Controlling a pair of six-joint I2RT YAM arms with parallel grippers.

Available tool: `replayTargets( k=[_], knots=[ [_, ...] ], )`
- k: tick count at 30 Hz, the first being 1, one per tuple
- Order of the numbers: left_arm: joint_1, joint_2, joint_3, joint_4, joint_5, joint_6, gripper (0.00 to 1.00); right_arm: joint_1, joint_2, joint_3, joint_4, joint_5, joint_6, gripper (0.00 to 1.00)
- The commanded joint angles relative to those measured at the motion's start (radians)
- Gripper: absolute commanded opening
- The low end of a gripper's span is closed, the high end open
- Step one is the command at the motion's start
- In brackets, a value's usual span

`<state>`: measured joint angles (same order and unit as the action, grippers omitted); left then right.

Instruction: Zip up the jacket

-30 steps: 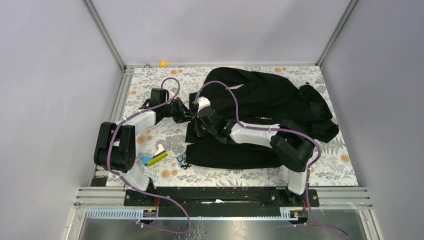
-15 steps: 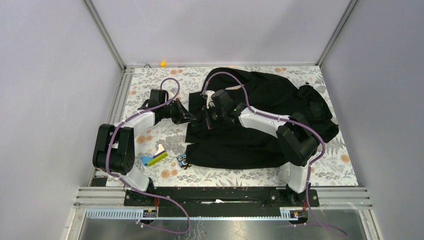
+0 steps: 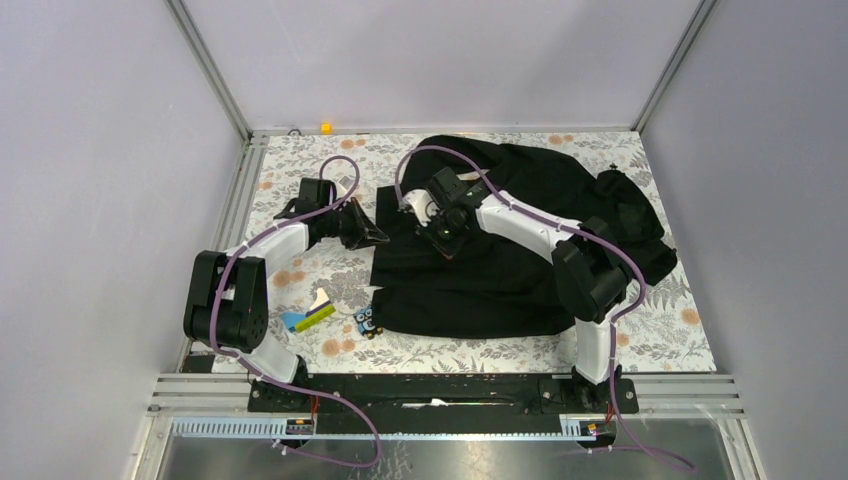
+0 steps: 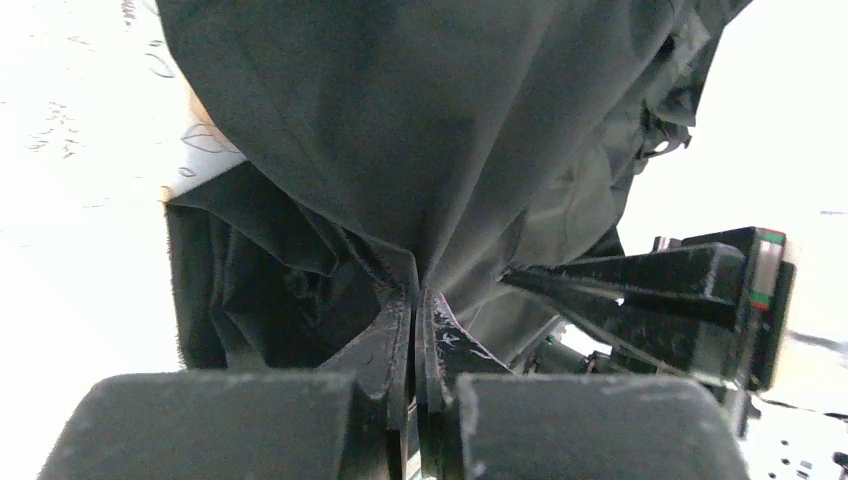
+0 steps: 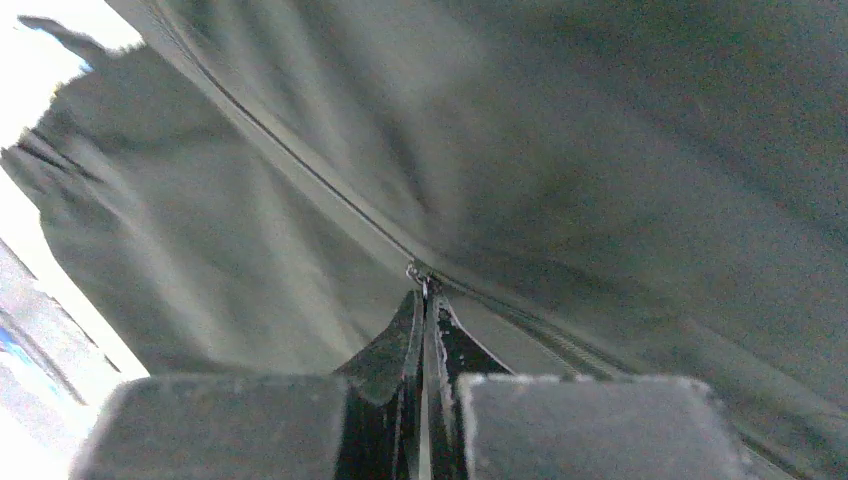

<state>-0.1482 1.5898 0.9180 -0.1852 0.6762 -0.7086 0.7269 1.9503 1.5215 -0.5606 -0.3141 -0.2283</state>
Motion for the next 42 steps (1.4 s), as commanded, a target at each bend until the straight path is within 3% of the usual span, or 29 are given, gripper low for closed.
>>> replayTargets(
  k=[1,9,14,20,27,30,32,35,36,37,39,42],
  knots=[
    [0.032,-0.051,0.054,-0.053,-0.155,0.068,0.00,-0.126,0.049,0.030,-0.355,0.194,-0.233,0.00],
    [0.033,-0.060,0.057,-0.084,-0.287,0.055,0.00,-0.366,-0.045,-0.111,-0.359,0.404,-0.293,0.00],
    [0.033,-0.054,0.048,-0.085,-0.312,0.038,0.00,-0.572,-0.120,-0.216,-0.214,0.573,-0.302,0.00],
    [0.037,-0.060,0.022,-0.085,-0.340,-0.005,0.00,-0.824,-0.125,-0.226,-0.059,0.779,-0.278,0.00],
    [0.043,-0.056,0.005,-0.075,-0.347,-0.027,0.00,-0.994,-0.148,-0.183,0.113,0.876,-0.244,0.00],
    [0.044,-0.014,0.004,-0.063,-0.304,-0.035,0.00,-1.012,-0.171,-0.184,0.185,0.874,-0.244,0.00],
    [0.044,0.010,-0.002,-0.050,-0.271,-0.033,0.00,-1.011,-0.151,-0.144,0.146,0.803,-0.220,0.00],
    [0.044,0.020,0.004,-0.023,-0.227,-0.022,0.00,-0.993,-0.125,-0.080,0.023,0.685,-0.106,0.11],
    [0.044,0.021,0.011,-0.024,-0.225,-0.012,0.00,-0.967,-0.143,-0.094,0.017,0.657,-0.063,0.24],
    [0.044,0.020,0.018,-0.034,-0.234,0.000,0.00,-0.941,-0.173,-0.133,0.044,0.576,-0.031,0.93],
    [0.043,0.014,0.038,-0.060,-0.266,0.030,0.05,-0.925,-0.237,-0.186,0.079,0.402,0.016,0.99],
    [0.041,-0.005,0.051,-0.081,-0.299,0.062,0.22,-0.911,-0.322,-0.175,0.063,0.335,0.158,1.00]
  ],
)
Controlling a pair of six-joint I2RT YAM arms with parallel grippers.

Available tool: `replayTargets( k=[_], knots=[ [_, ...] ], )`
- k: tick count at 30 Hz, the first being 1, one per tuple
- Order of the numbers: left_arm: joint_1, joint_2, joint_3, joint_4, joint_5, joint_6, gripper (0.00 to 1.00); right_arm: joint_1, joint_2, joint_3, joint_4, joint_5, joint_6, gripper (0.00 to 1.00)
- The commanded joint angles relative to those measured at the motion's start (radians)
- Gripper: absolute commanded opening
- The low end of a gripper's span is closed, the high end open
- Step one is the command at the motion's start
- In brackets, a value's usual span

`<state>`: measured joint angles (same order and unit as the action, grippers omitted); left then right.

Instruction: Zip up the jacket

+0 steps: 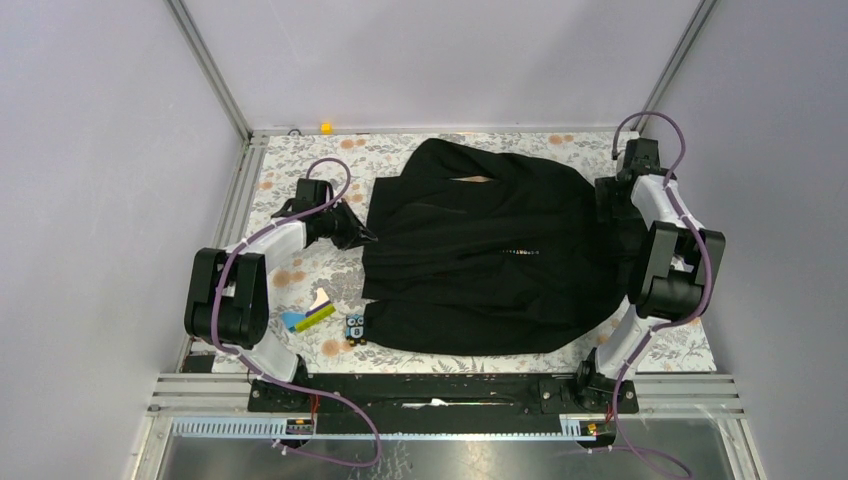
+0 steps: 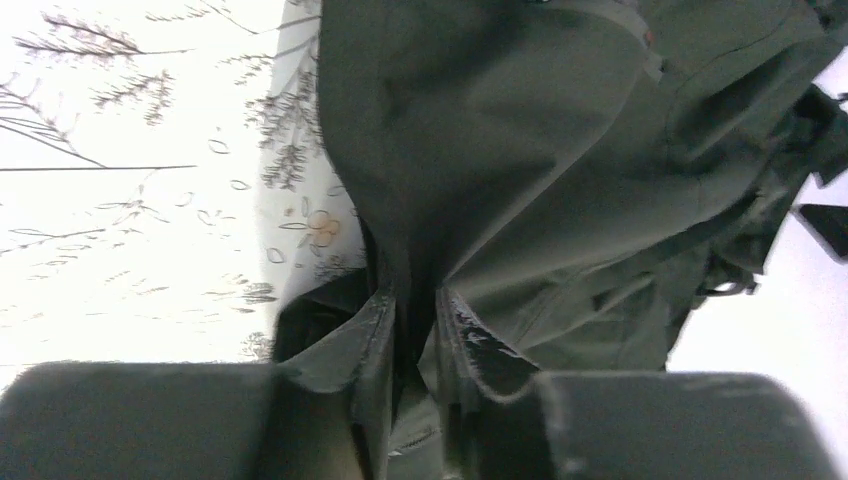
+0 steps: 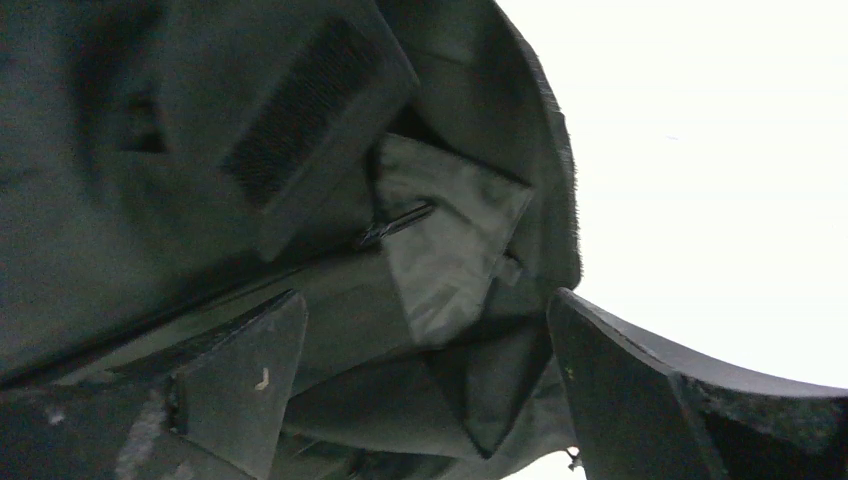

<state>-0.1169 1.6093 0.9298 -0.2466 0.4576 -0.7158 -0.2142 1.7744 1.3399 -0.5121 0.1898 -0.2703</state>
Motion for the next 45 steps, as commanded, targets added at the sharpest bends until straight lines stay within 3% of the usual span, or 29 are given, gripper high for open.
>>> replayTargets(
  k=[1,3,4,5,7,9,11,18,23,32,45],
  knots=[
    [0.008,-0.033,0.044,-0.020,-0.083,0.081,0.30,0.040,-0.188,0.000,0.026,-0.182,0.244,1.00],
    [0.000,-0.063,0.049,-0.021,-0.107,0.107,0.49,0.071,-0.272,-0.014,0.062,-0.221,0.376,1.00],
    [-0.004,-0.084,0.052,-0.021,-0.123,0.125,0.66,0.078,-0.313,-0.015,0.067,-0.263,0.453,1.00],
    [-0.011,-0.103,0.056,-0.027,-0.148,0.145,0.80,0.079,-0.367,-0.019,0.069,-0.320,0.534,1.00],
    [-0.020,-0.152,0.064,-0.041,-0.203,0.185,0.98,0.081,-0.460,-0.057,0.106,-0.508,0.619,1.00],
    [-0.024,-0.219,0.077,-0.060,-0.247,0.212,0.99,0.102,-0.544,-0.100,0.160,-0.636,0.642,1.00],
    [-0.026,-0.289,0.101,-0.080,-0.265,0.227,0.99,0.107,-0.617,-0.099,0.159,-0.632,0.652,1.00],
    [-0.060,-0.499,0.286,-0.126,-0.197,0.216,0.99,0.107,-0.755,0.154,0.050,-0.311,0.645,1.00],
    [-0.088,-0.579,0.450,-0.128,-0.082,0.274,0.99,0.107,-0.847,0.254,0.094,-0.220,0.651,1.00],
    [-0.192,-0.705,0.636,-0.187,-0.132,0.463,0.99,0.107,-1.176,-0.017,0.481,-0.113,0.666,1.00],
    [-0.253,-0.860,0.571,-0.070,-0.291,0.542,0.99,0.107,-1.193,-0.083,0.489,-0.119,0.710,0.99]
  ],
)
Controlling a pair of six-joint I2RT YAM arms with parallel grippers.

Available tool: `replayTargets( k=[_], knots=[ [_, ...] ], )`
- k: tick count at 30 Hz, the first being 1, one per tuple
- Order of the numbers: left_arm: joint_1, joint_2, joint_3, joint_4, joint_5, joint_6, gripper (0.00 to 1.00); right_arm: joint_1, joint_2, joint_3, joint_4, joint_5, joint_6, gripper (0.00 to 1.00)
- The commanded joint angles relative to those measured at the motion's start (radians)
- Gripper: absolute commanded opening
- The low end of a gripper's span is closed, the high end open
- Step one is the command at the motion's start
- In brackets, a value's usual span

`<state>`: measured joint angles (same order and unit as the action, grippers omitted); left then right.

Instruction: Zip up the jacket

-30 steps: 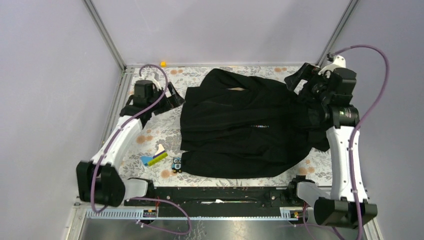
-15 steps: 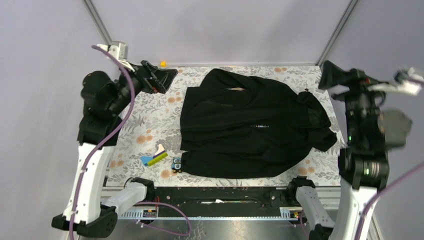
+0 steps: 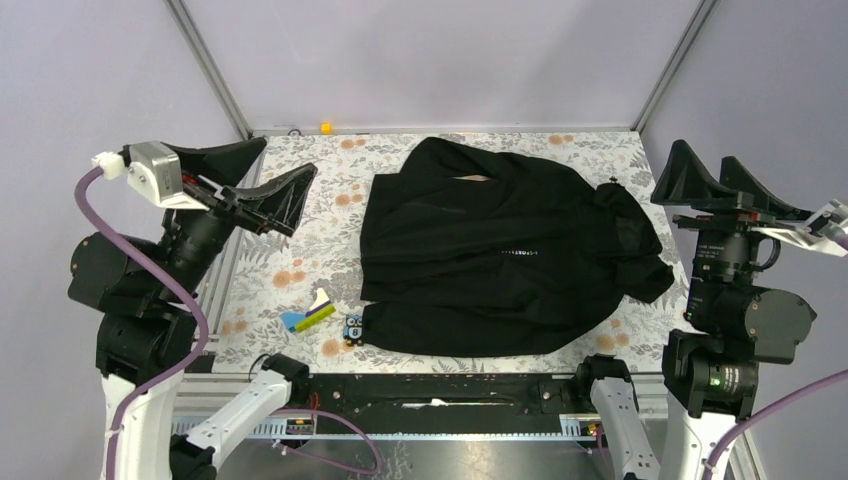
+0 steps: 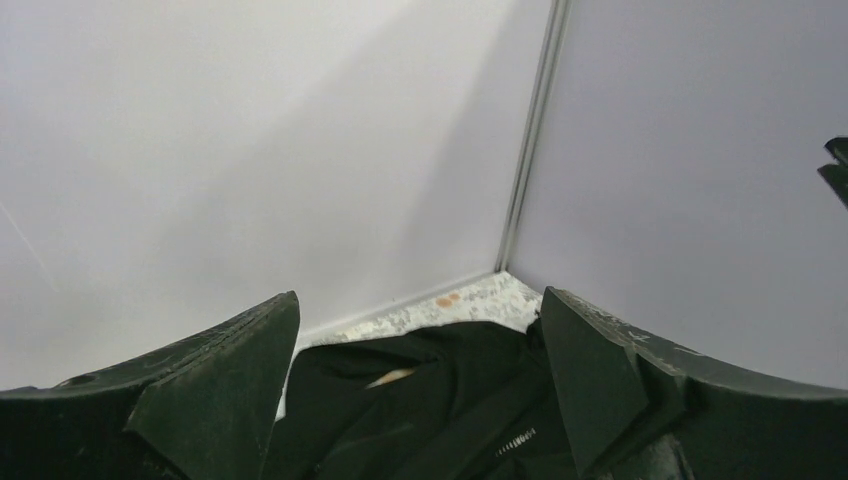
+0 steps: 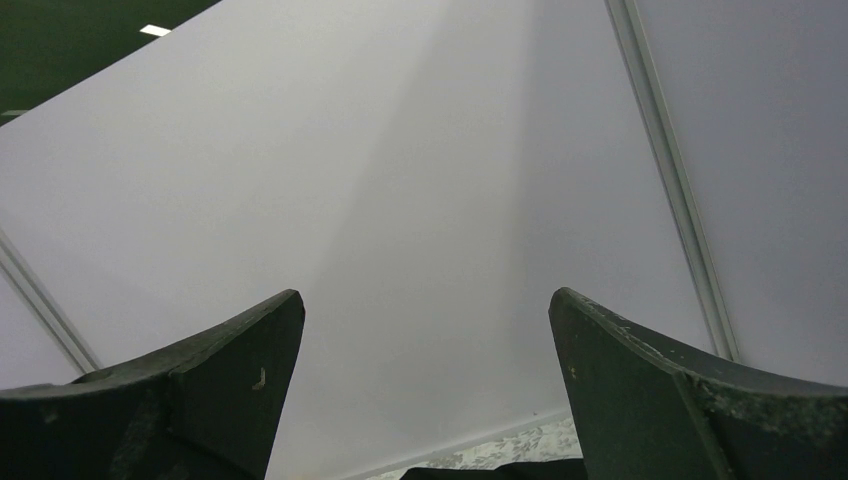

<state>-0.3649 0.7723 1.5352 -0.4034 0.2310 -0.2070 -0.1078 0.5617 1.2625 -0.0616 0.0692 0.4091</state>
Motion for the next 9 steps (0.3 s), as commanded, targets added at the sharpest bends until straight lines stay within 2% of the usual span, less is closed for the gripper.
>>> replayTargets(
  k=[1,6,9],
  knots=[
    [-0.006,-0.032,-0.044,0.103,-0.072,0.032,0.99,0.000,0.021,-0.009,0.037,-0.001,0.033,1.00],
    [-0.009,-0.098,-0.145,0.237,-0.088,0.034,0.99,0.000,0.028,-0.026,0.045,-0.021,0.012,1.00],
    [-0.012,-0.099,-0.168,0.261,-0.077,0.034,0.99,0.000,0.079,0.028,-0.022,-0.054,-0.006,1.00]
  ],
)
